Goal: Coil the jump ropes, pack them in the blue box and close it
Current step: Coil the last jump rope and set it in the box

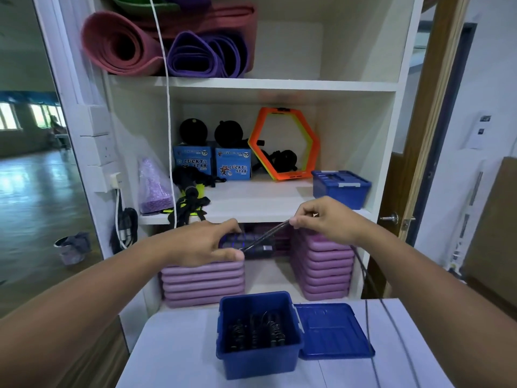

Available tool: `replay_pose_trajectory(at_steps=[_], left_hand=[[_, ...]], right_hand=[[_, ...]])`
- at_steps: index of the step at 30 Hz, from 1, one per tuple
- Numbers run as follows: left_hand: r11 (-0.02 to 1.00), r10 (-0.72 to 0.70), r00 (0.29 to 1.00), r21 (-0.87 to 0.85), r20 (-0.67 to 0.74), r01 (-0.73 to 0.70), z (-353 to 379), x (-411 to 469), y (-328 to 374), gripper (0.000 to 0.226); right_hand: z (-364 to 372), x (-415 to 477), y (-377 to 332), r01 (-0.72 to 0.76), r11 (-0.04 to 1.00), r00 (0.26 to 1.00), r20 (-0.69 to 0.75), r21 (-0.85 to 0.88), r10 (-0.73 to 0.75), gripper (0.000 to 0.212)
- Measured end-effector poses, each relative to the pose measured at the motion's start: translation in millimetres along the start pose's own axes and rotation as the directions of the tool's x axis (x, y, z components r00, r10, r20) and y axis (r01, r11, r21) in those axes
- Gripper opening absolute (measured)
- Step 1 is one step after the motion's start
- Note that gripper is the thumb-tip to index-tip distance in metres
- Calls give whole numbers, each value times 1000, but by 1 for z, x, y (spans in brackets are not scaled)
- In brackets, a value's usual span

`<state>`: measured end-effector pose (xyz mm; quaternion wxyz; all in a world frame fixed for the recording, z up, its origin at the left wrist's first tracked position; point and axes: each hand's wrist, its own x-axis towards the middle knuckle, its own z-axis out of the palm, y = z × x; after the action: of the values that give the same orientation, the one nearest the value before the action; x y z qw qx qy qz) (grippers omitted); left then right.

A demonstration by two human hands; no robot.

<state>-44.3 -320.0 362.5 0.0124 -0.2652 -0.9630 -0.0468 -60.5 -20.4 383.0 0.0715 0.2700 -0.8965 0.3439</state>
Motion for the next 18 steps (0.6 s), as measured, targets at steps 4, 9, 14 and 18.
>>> replay_pose_trajectory(at_steps=[4, 9, 14, 18], left_hand=[[996, 89, 996, 13, 19, -89, 2, -8, 20, 59], [969, 185, 980, -152, -75, -195, -1, -14, 40, 56], [794, 183, 975, -566, -126, -222, -3, -17, 46, 57], [660, 121, 985, -731, -123, -173, -5, -16, 52, 53]], right_hand=[[-1, 4, -5, 41, 997, 999, -36, 63, -38, 20], [9, 4, 3, 47, 970, 996, -86, 237, -27, 16], [36, -6, 12, -4, 886, 998, -54, 463, 33, 20], [63, -12, 25, -83, 856, 994, -14, 511, 104, 23]])
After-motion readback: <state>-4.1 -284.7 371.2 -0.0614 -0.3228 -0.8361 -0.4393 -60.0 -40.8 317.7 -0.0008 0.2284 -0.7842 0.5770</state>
